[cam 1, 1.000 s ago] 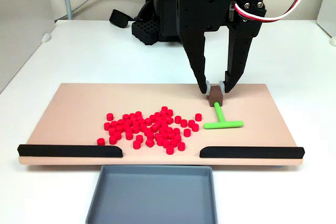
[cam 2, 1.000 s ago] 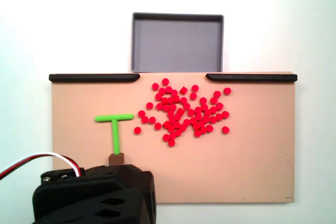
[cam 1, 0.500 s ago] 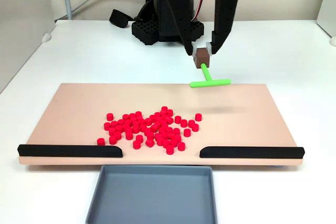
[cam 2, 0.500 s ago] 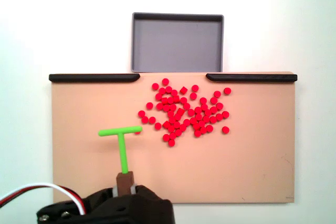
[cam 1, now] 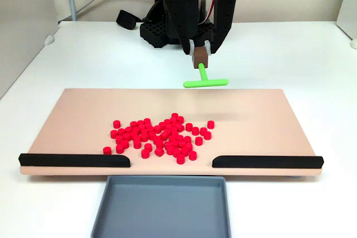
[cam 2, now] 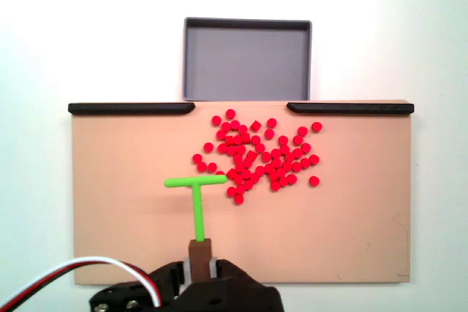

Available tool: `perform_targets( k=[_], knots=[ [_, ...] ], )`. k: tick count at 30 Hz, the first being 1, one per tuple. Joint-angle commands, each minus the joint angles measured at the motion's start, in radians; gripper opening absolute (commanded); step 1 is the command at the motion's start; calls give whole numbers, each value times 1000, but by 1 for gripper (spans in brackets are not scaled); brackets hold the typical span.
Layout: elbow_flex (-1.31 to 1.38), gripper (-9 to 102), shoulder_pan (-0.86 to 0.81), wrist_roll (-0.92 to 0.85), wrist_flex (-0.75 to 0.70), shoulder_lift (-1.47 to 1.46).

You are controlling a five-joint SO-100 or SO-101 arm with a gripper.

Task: Grasp a green tool by the dark brown handle.

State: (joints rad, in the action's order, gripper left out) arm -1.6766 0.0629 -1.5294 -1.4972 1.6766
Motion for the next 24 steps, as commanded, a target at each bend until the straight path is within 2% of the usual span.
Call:
perform_targets(
  k=[1, 13, 24],
  knots=[
    [-9, 0, -31, -31, -3, 44],
    [-23, 0, -132, -103, -3, 77],
    [-38, 0, -143, -52, -3, 74]
  ],
)
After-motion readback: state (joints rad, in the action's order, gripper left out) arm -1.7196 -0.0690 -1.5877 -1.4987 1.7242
